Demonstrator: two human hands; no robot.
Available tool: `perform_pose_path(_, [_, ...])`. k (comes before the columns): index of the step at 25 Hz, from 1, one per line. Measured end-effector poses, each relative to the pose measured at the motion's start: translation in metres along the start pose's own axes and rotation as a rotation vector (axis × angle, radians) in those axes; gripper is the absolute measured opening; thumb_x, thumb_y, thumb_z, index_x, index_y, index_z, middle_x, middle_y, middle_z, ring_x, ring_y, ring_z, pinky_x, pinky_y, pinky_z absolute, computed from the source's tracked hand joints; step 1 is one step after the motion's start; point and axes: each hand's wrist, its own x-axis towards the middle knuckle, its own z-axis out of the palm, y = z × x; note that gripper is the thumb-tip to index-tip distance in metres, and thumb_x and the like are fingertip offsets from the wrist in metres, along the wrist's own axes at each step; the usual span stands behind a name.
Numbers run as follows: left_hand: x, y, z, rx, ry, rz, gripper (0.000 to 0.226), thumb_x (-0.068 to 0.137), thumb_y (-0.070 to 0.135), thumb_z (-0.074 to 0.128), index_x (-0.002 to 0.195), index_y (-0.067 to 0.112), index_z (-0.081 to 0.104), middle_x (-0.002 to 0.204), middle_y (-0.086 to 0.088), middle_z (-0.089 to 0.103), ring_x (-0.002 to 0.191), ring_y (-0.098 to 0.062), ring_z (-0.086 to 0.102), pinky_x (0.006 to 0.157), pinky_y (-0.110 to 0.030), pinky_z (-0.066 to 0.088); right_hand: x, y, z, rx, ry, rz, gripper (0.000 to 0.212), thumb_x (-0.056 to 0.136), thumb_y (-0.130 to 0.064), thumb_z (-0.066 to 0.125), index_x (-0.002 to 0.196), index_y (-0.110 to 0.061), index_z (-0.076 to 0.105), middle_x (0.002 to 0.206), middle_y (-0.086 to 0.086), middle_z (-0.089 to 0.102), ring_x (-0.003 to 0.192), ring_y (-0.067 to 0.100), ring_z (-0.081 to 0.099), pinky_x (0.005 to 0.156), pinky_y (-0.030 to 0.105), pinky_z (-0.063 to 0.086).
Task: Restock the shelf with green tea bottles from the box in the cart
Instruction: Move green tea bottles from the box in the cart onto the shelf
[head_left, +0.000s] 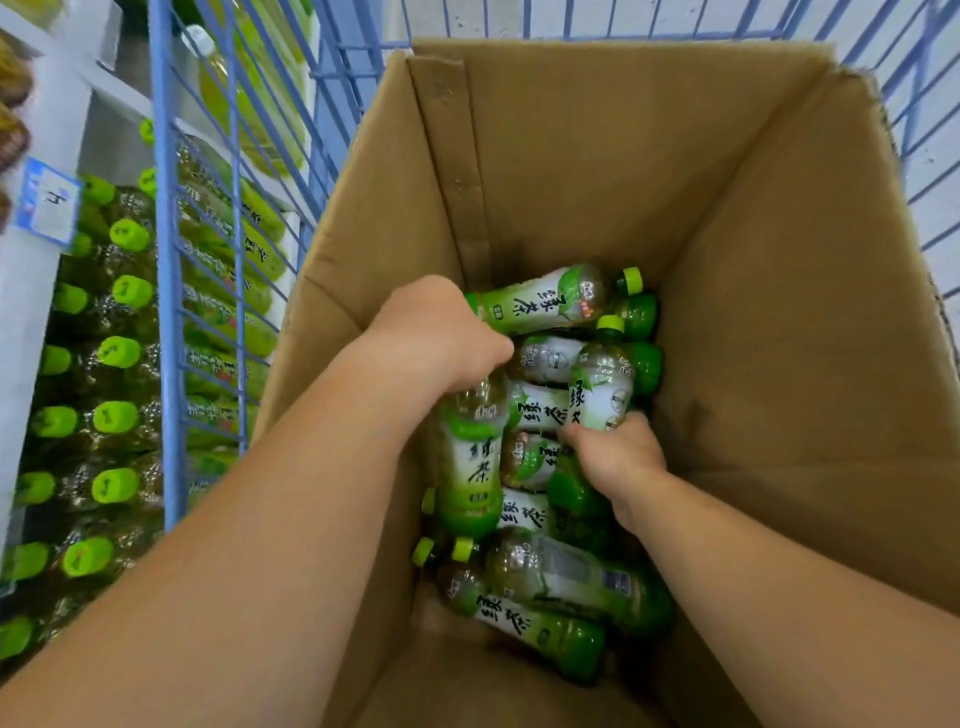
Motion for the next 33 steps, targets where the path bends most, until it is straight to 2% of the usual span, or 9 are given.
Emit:
perform_pose_path(4, [0.038, -0.013, 0.051, -0.246, 0.252, 0.078, 0.045, 0.091, 0.051, 0.064, 0.068, 0.014, 0.059, 0.076, -0.006, 0.055, 0.076, -0.03, 0.056, 0.057, -0.033, 0.032, -0.004, 0.011, -0.001, 0.046, 0.019, -0.066, 0.044, 0.08, -0.036, 0.078, 0.112, -0.023, 0.049, 0.111, 0.005, 0.064, 0.096, 0.03, 0.063, 0.088, 0.041, 0.054])
perform_pose_path(6, [0.044, -0.016, 0.075, -0.29, 0.243, 0.126, 0.046, 0.094, 0.058, 0.057, 0.111, 0.017, 0.07, 0.117, -0.011, 0.054, 0.116, -0.032, 0.053, 0.091, -0.034, 0.043, -0.006, 0.015, 0.0, 0.074, 0.016, -0.079, 0.042, 0.083, -0.036, 0.076, 0.11, -0.025, 0.046, 0.109, 0.003, 0.063, 0.095, 0.028, 0.062, 0.085, 0.037, 0.051])
perform_pose_path(8, [0.045, -0.02, 0.089, -0.364, 0.059, 0.184, 0.069, 0.092, 0.057, 0.061, 0.152, 0.03, 0.041, 0.145, -0.007, 0.04, 0.134, -0.027, 0.041, 0.109, -0.034, 0.036, -0.005, 0.016, 0.001, 0.106, 0.009, -0.082, 0.042, 0.085, -0.035, 0.074, 0.112, -0.024, 0.045, 0.104, 0.001, 0.062, 0.092, 0.026, 0.06, 0.082, 0.035, 0.048])
perform_pose_path(10, [0.043, -0.024, 0.098, -0.46, -0.016, 0.194, 0.091, 0.085, 0.044, 0.074, 0.158, 0.038, 0.02, 0.148, -0.001, 0.04, 0.131, -0.022, 0.048, 0.102, -0.03, 0.039, -0.006, 0.016, 0.001, 0.139, -0.006, -0.084, 0.04, 0.087, -0.032, 0.072, 0.112, -0.023, 0.042, 0.093, -0.004, 0.058, 0.087, 0.024, 0.057, 0.077, 0.032, 0.042])
perform_pose_path(13, [0.042, -0.038, 0.115, -0.468, 0.001, 0.064, 0.106, 0.073, 0.028, 0.087, 0.156, 0.024, 0.021, 0.147, 0.0, 0.045, 0.13, -0.021, 0.05, 0.101, -0.028, 0.039, -0.007, 0.017, 0.001, 0.15, -0.024, -0.083, 0.041, 0.088, -0.031, 0.071, 0.113, -0.021, 0.041, 0.089, -0.006, 0.056, 0.085, 0.023, 0.056, 0.076, 0.032, 0.043])
perform_pose_path(17, [0.041, -0.05, 0.134, -0.5, -0.059, -0.096, 0.051, 0.072, 0.028, 0.087, 0.113, 0.018, 0.059, 0.109, 0.001, 0.07, 0.092, -0.018, 0.064, 0.08, -0.029, 0.05, -0.002, 0.018, 0.003, 0.153, -0.037, -0.052, 0.045, 0.085, -0.032, 0.073, 0.117, -0.017, 0.046, 0.102, 0.001, 0.063, 0.093, 0.028, 0.062, 0.088, 0.041, 0.053])
perform_pose_path(22, [0.032, -0.047, 0.14, -0.511, -0.084, -0.154, 0.054, 0.074, 0.031, 0.082, 0.116, 0.024, 0.049, 0.107, 0.002, 0.064, 0.096, -0.025, 0.063, 0.085, -0.035, 0.052, 0.004, 0.014, 0.002, 0.201, -0.069, 0.025, 0.057, 0.057, -0.04, 0.078, 0.109, -0.021, 0.063, 0.102, 0.001, 0.072, 0.089, 0.028, 0.07, 0.088, 0.045, 0.058])
perform_pose_path(27, [0.016, -0.039, 0.131, -0.697, -0.178, -0.25, 0.052, 0.068, 0.026, 0.083, 0.111, 0.019, 0.056, 0.103, -0.005, 0.067, 0.094, -0.029, 0.067, 0.09, -0.046, 0.058, -0.001, 0.01, -0.006, 0.451, -0.26, 0.134, 0.071, 0.048, -0.021, 0.077, 0.118, -0.012, 0.065, 0.103, 0.015, 0.076, 0.088, 0.038, 0.075, 0.083, 0.057, 0.06])
perform_pose_path(33, [-0.026, -0.044, 0.11, -0.821, -0.269, -0.246, 0.065, 0.051, 0.024, 0.075, 0.113, 0.016, 0.059, 0.101, -0.013, 0.072, 0.089, -0.034, 0.072, 0.083, -0.052, 0.061, -0.045, 0.005, -0.005, 0.547, -0.297, 0.115, 0.073, 0.049, -0.035, 0.079, 0.118, -0.014, 0.064, 0.1, 0.021, 0.075, 0.084, 0.039, 0.075, 0.076, 0.066, 0.058])
